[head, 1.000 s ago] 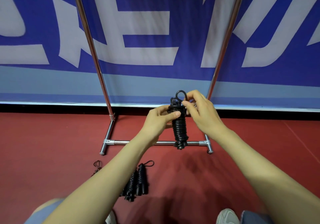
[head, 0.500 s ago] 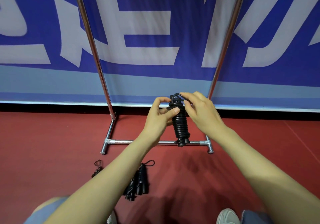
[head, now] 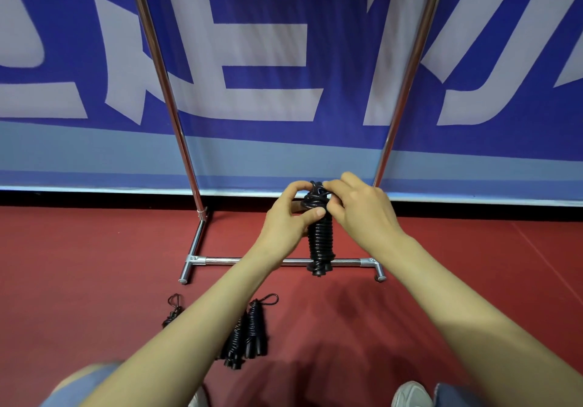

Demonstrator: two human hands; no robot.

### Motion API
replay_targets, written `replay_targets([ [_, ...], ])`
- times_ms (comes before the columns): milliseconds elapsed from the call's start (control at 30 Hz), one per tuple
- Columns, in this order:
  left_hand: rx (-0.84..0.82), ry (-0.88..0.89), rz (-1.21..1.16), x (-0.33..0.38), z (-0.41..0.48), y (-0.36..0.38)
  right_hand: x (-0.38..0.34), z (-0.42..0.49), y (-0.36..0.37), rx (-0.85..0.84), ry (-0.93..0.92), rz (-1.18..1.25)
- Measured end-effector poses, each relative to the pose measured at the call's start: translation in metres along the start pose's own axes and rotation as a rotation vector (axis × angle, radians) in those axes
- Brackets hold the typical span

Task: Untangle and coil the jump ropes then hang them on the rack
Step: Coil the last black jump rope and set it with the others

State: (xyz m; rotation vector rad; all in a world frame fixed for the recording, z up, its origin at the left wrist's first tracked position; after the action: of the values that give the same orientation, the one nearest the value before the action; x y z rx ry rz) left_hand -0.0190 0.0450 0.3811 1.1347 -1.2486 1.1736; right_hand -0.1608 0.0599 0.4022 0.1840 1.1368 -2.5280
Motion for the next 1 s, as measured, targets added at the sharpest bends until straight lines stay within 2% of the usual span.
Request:
replay_targets([
  [100, 0.006, 0.066, 0.103, -0.001, 0.002, -0.006, 0.001, -0.002, 0.000, -0.015, 0.018, 0.062],
  [233, -0.091, 0.062, 0.140, 0.003, 0.002, -0.013, 0.013, -0.002, -0.004, -0.052, 0.109, 0.228],
  [400, -0.177, 0.045, 0.156, 0.008, 0.002, -0.017, 0.013, -0.004, -0.003, -0.053, -0.017, 0.203],
  [567, -0.176, 0.037, 0.135, 0.008, 0.002, -0.017, 0.001, -0.006, -0.003, 0.059, -0.148, 0.052],
  [633, -0.180, 0.026, 0.135, 0.009, 0.002, -0.019, -0.002, -0.009, -0.001, 0.044, -0.157, 0.071],
  [700, -0.209, 0.028, 0.157, 0.011, 0.003, -0.022, 0.001, -0.008, -0.003, -0.025, 0.001, 0.217],
  [800, -0.271, 0.027, 0.184, 0.012, 0.002, -0.022, 0.012, -0.004, -0.011, -0.168, 0.405, 0.515],
  [833, -0.280, 0.021, 0.187, 0.012, 0.003, -0.021, 0.012, -0.004, -0.014, -0.187, 0.448, 0.548],
  [1000, -0.261, 0.014, 0.215, 0.010, 0.004, -0.016, 0.004, -0.007, -0.011, -0.200, 0.305, 0.390],
])
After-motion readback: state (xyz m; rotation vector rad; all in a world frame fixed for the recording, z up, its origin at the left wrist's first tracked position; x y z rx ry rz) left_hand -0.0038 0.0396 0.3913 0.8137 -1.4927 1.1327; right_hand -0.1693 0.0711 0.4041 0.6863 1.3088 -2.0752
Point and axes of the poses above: each hand's wrist, its own z-axis towards the middle knuckle, its own y-axis out of the palm, x = y × z, the point moved 1 cm from there along z, towards the middle knuckle, and after that the axes turned 13 degrees about x, right-handed, at the moved point
